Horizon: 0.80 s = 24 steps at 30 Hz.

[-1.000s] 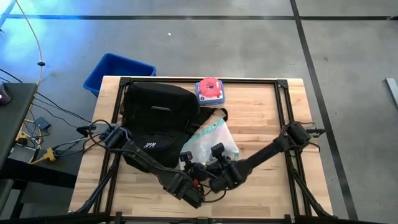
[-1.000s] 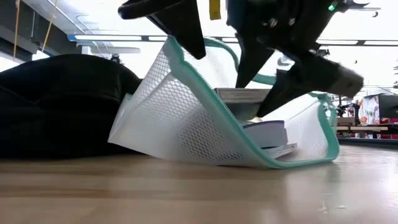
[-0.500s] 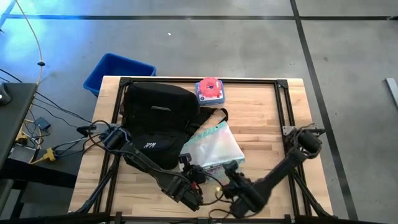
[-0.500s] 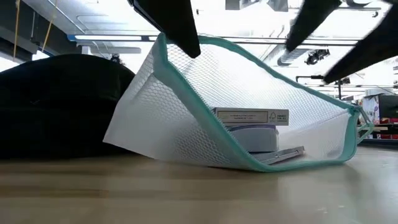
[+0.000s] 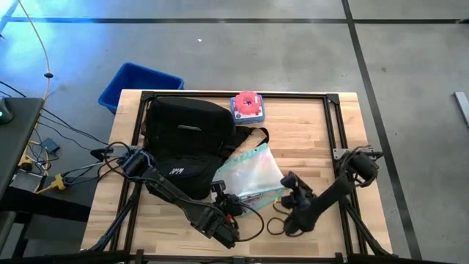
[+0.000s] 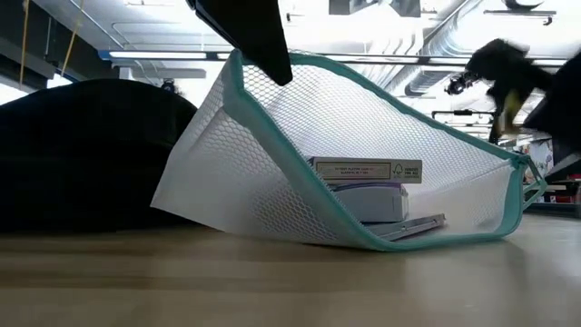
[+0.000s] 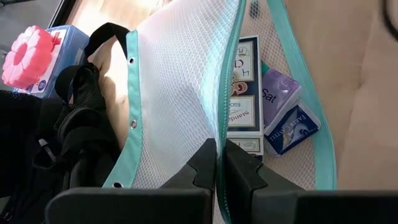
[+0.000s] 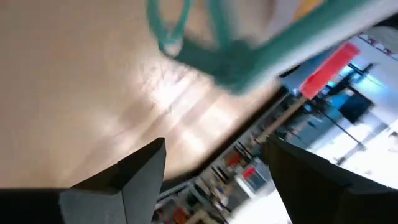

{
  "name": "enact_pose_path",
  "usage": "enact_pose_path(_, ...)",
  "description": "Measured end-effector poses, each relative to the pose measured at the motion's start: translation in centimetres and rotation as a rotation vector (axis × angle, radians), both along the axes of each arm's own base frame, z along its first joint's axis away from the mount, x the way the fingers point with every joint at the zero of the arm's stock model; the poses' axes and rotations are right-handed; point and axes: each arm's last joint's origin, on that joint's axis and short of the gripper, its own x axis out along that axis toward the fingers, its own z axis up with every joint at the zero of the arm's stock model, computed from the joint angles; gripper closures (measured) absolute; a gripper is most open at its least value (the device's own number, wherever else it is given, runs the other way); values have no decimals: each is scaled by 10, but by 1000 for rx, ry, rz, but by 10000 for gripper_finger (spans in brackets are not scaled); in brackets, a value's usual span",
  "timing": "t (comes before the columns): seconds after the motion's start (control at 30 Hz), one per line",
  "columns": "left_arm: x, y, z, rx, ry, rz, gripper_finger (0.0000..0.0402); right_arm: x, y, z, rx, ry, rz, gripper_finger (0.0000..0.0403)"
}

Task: Unpack backpack
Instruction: Close the zip bag

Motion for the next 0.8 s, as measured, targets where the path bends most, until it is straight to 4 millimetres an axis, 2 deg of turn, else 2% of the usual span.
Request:
enact_pose_path(0.13,0,0,0,3,5,-5,402,0,-7,-11,-23,-126,23,156)
enact_pose_path(0.3,2,4,0,9,10,-1,402,14,8,-24,147,-241,68,159)
enact_pose_path(0.43,4,10,-7,52,37,-14,402,22,15,-27,214,-318,98,169)
enact_pose_path(0.53,2,20,-19,126,83,-14,402,23,18,-23,227,-397,40,216)
enact_pose_path(0.7,8,45,-38,258,160,-35,401,17,38,-11,312,-423,-34,371)
enact_pose_path(0.73,11,50,-39,280,178,-52,400,17,43,-8,337,-417,-46,386)
enact_pose_path(0.8,21,61,-39,312,209,-100,392,15,55,0,391,-445,-86,387)
